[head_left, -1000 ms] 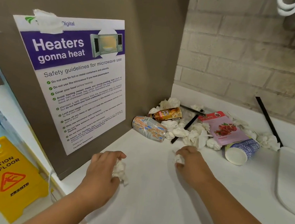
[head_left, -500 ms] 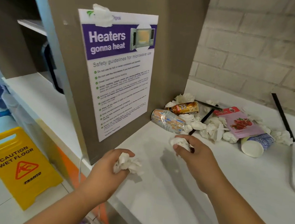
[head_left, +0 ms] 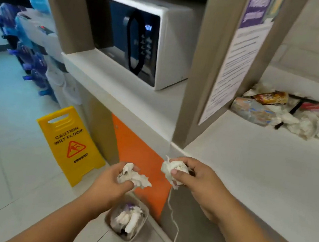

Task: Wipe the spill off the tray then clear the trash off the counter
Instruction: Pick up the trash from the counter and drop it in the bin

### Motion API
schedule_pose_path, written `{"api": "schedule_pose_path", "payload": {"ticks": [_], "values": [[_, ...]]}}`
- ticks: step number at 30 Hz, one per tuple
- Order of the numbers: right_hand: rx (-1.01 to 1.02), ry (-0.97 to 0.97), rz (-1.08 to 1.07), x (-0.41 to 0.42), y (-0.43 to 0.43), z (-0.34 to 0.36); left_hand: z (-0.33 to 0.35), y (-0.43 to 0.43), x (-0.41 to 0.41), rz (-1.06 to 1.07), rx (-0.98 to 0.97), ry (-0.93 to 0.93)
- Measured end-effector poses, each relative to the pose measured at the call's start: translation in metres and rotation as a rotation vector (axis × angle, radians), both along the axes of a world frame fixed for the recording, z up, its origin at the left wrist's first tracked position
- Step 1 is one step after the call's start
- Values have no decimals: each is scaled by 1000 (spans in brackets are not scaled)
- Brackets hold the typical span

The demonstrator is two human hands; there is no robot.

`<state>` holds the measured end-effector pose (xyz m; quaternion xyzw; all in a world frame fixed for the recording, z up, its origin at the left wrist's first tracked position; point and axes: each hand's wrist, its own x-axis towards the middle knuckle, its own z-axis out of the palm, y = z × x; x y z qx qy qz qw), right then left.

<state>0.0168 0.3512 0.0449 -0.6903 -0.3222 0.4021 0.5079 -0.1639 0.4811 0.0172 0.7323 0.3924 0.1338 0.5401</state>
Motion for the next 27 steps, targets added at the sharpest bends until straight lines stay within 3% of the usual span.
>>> {"api": "schedule_pose_path", "payload": {"ticks": [8, 17, 27], "values": [[-210, 112, 76, -37, 47, -101, -92, 34, -35, 215, -191, 174], [-458, 328, 13, -49, 106, -278, -228, 66, -32, 397, -308, 335], [-562, 262, 0, -43, 155, -435, -371, 82, -44, 526, -458, 431]]}}
